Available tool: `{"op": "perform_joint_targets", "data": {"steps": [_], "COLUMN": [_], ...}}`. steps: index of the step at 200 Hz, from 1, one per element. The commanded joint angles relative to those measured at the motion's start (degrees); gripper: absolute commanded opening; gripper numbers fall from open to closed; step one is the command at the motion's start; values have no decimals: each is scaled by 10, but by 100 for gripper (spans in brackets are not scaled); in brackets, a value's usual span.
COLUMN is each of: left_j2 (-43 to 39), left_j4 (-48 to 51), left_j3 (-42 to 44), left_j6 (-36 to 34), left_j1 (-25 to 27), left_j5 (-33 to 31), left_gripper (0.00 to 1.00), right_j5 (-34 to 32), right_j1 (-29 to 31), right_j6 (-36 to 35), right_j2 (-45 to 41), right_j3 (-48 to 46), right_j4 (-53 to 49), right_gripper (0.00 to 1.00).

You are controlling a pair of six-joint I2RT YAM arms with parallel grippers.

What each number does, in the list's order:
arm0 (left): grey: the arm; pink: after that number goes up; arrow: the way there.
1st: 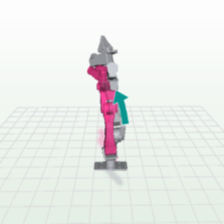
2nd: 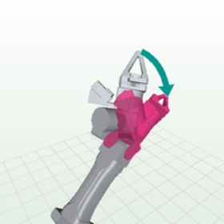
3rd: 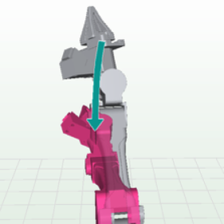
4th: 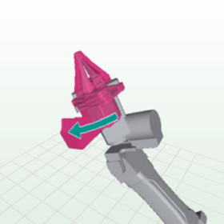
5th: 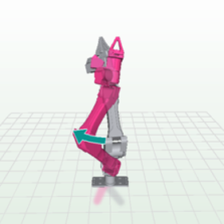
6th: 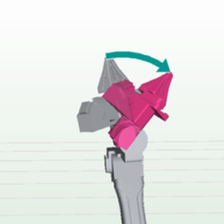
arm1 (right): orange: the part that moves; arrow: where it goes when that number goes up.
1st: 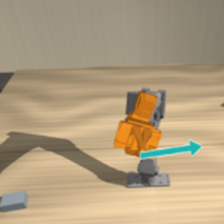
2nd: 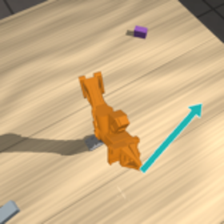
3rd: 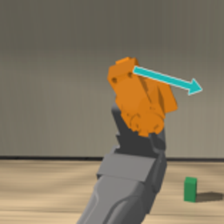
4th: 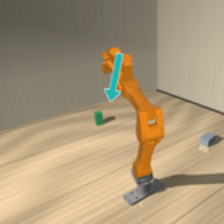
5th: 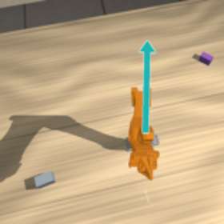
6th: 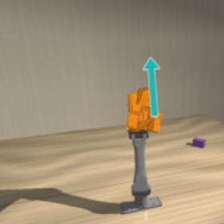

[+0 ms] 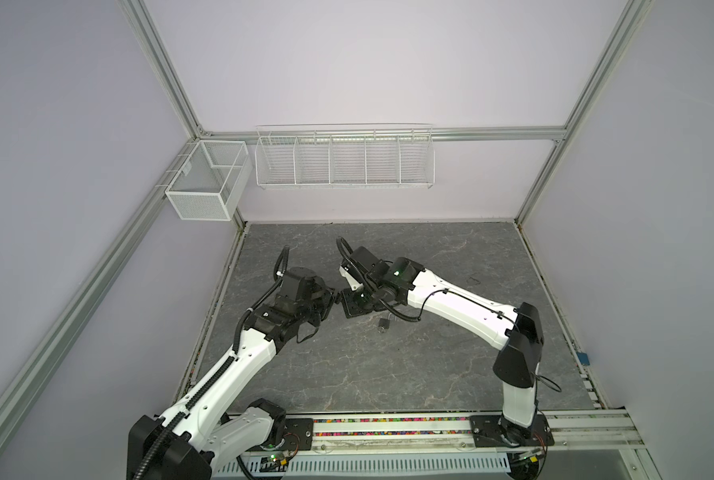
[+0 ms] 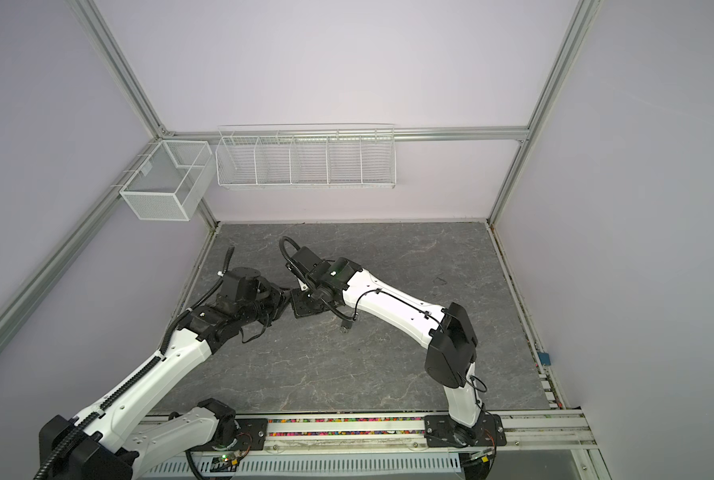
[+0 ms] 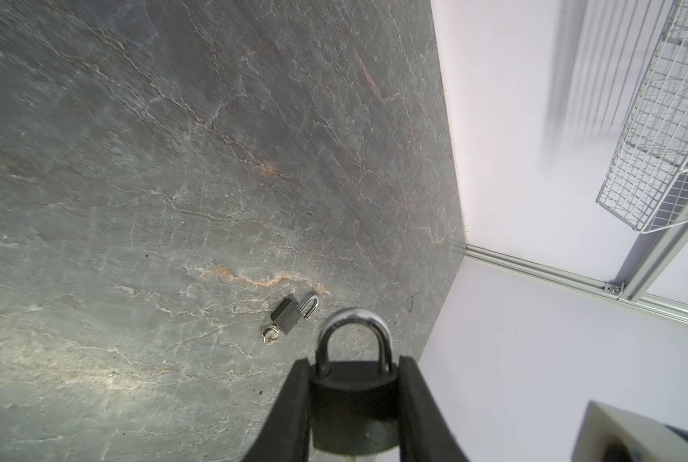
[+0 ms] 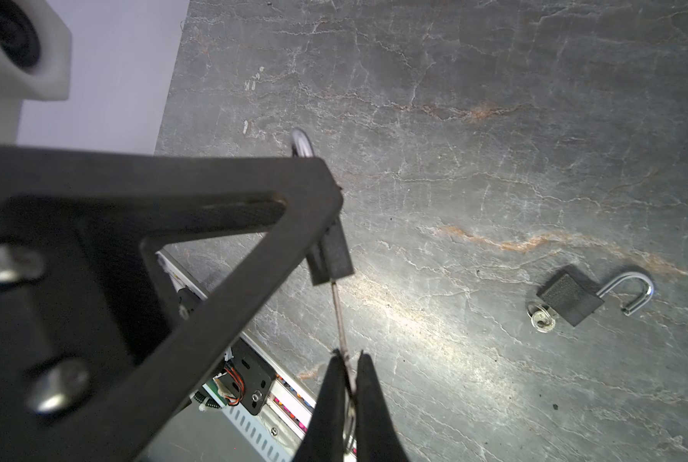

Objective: Unlock with the key

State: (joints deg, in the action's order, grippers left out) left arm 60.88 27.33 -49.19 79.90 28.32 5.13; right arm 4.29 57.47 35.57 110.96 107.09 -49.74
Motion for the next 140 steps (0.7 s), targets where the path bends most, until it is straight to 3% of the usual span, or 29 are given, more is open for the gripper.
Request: {"op": "perform_joint_targets", "data": {"steps": [1, 105, 140], "left_j2": [-3, -11, -6], "left_j4": [-2, 3, 11], "left_j3": [-4, 4, 2], "left_j6": [1, -2, -8], "left_j1": [-1, -1, -1], "left_j5": [21, 18, 16], "left_gripper": [0, 0, 0], "right_j5": [-5, 29, 85], "right_j1": [-4, -15, -23], "right_j6": [1, 17, 36], "right_j2": [9, -8, -20], "right_j3": [15, 5, -12], "right_j4": [9, 46, 92], "right_gripper": [7, 7, 7]}}
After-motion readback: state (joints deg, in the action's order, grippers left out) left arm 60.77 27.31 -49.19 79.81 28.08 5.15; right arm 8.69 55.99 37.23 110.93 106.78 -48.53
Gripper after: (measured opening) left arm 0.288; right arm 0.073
